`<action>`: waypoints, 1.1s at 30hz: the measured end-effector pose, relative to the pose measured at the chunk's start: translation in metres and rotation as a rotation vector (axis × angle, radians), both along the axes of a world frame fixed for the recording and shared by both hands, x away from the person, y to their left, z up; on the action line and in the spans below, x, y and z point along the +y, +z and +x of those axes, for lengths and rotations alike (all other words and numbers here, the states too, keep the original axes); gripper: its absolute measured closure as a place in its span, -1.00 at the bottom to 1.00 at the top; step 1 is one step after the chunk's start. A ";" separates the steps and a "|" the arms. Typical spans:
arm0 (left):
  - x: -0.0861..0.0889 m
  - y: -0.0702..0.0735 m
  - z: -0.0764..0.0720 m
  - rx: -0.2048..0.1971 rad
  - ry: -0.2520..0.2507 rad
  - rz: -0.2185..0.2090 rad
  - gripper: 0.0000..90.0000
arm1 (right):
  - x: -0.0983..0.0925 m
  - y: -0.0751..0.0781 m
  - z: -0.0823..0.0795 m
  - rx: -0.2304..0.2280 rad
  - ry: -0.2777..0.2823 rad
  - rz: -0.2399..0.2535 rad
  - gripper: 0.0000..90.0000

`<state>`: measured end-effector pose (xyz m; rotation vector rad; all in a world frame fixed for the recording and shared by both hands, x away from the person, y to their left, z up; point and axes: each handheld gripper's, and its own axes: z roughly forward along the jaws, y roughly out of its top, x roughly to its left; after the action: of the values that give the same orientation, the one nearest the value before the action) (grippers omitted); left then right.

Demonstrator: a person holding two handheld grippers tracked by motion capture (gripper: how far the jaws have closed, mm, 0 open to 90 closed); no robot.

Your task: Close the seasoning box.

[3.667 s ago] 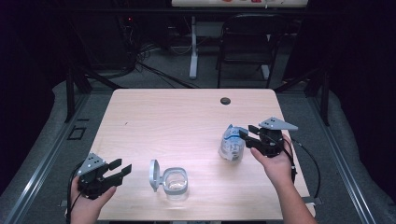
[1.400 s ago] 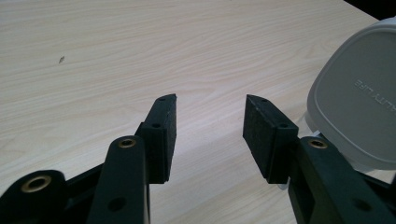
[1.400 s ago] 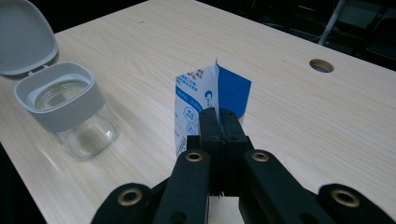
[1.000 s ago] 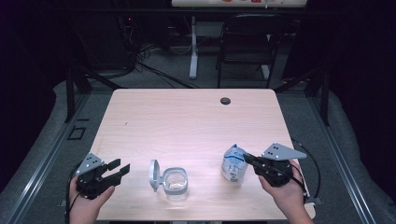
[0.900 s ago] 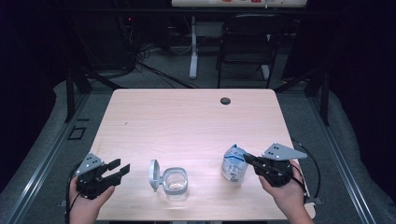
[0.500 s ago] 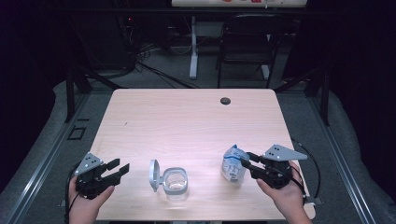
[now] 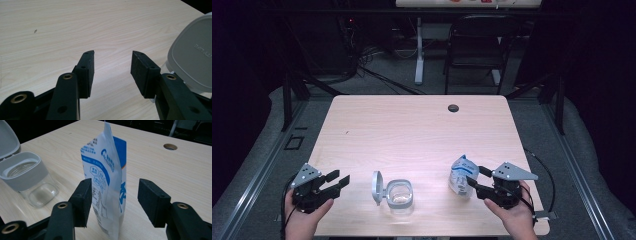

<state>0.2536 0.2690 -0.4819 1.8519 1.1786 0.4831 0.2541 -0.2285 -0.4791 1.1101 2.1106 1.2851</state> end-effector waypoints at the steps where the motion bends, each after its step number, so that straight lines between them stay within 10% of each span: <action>1: 0.000 0.000 0.000 0.000 0.001 0.000 0.21 | 0.000 -0.002 0.000 0.006 0.001 0.004 0.00; 33: 0.002 0.002 -0.001 -0.008 0.008 -0.005 0.21 | 0.007 -0.051 0.012 0.167 -0.045 0.079 -0.19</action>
<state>0.2530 0.2712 -0.4794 1.8405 1.1807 0.4914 0.2658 -0.2214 -0.5302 1.3338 2.1556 1.3057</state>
